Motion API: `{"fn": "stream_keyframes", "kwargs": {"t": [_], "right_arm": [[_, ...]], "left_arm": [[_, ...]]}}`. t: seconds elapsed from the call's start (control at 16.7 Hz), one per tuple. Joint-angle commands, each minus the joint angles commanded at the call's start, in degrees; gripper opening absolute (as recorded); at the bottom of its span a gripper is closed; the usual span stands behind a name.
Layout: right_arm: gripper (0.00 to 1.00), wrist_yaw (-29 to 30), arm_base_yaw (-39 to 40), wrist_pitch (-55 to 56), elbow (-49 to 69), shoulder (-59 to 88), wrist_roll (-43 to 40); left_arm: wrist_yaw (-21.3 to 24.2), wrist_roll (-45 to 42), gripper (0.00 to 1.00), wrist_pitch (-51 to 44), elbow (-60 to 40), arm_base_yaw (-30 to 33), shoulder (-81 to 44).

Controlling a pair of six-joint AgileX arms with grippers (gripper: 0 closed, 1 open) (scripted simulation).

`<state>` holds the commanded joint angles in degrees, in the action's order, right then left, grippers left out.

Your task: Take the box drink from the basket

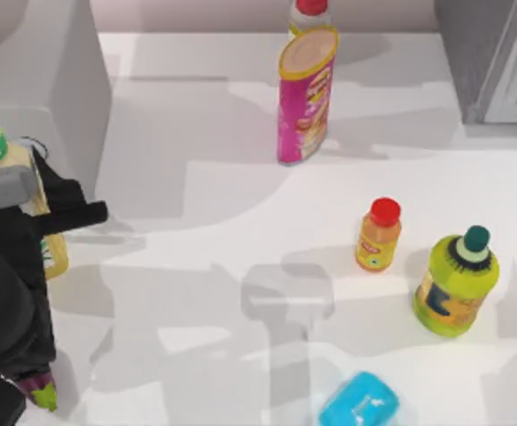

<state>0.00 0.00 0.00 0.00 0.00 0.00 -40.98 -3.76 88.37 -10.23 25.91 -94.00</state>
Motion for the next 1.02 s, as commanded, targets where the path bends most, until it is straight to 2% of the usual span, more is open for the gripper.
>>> {"fn": "stream_keyframes", "kwargs": {"t": [0.66,1.02], "right_arm": [[1.00,0.0,0.0,0.0,0.0,0.0,0.0],[1.00,0.0,0.0,0.0,0.0,0.0,0.0]], "left_arm": [[0.0,0.0,0.98,0.0,0.0,0.0,0.0],[0.0,0.0,1.00,0.0,0.0,0.0,0.0]]}}
